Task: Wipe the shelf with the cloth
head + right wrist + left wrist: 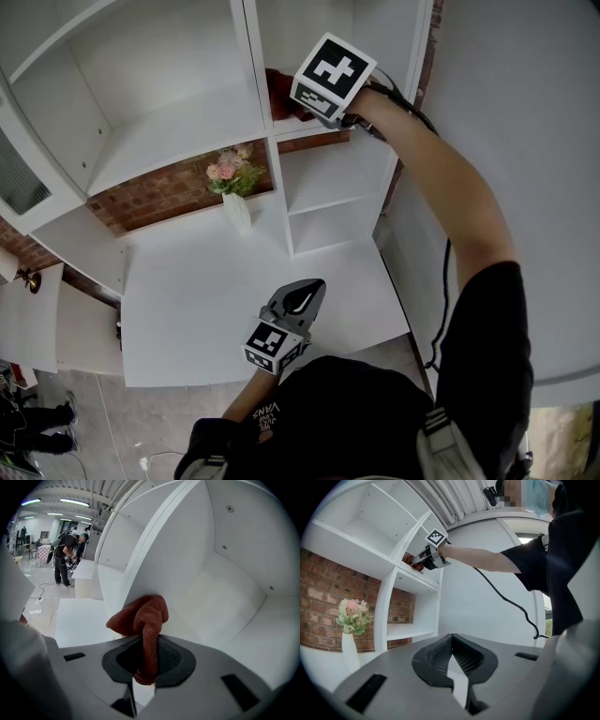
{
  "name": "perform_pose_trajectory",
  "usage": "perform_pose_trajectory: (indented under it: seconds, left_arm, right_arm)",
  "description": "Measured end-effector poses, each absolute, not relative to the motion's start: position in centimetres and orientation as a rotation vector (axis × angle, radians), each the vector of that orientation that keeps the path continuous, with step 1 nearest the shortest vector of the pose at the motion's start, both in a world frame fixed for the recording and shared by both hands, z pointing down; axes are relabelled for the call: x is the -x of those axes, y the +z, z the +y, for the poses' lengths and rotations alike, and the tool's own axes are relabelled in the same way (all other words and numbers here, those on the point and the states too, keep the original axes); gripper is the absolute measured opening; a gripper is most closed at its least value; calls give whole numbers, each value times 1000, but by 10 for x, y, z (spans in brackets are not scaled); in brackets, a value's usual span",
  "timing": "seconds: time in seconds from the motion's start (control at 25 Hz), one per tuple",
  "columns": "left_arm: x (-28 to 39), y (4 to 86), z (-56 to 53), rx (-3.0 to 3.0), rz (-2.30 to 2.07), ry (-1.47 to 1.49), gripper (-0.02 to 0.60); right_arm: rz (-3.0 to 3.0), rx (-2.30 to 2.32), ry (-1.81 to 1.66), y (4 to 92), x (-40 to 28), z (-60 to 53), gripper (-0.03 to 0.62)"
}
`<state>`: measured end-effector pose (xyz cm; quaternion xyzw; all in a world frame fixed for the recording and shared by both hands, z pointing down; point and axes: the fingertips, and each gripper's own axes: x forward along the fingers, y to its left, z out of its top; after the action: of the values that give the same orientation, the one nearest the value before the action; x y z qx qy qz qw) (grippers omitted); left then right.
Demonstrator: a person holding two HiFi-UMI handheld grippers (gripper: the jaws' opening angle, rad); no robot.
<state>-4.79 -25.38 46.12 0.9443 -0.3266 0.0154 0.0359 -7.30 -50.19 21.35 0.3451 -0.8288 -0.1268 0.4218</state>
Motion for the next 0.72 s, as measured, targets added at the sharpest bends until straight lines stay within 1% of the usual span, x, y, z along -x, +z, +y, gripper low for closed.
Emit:
perform_pose_trajectory:
  seconds: [0.24,0.72]
  left_arm:
    - [42,460,-252,-2898,-984,44,6]
    - [25,465,-247,-2918,-906,62,6]
  right_arm:
    - [-2013,-915,-321,214,45,-510,55]
    - [-1829,-1160,-234,214,-67,-530,55]
